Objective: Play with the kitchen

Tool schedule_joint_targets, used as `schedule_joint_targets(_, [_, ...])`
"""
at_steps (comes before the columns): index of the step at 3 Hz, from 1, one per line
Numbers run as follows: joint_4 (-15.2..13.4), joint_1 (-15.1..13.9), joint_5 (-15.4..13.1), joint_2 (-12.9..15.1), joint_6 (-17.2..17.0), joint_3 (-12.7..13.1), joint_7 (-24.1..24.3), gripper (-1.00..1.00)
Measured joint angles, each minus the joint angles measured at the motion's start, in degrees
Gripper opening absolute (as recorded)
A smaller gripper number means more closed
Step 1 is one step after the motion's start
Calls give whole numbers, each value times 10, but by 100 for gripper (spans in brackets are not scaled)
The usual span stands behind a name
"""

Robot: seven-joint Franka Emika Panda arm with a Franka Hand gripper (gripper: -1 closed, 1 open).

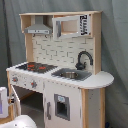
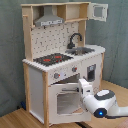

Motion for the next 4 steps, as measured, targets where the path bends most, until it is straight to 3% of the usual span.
schedule_joint_targets(2, [70,-10,25,0,-90,7,-7,-100])
schedule_joint_targets(3, [82,-20,30,0,-101,13,-14,-100])
schedule_joint_targets(4, [84,-23,30,0,-101,16,-14,100])
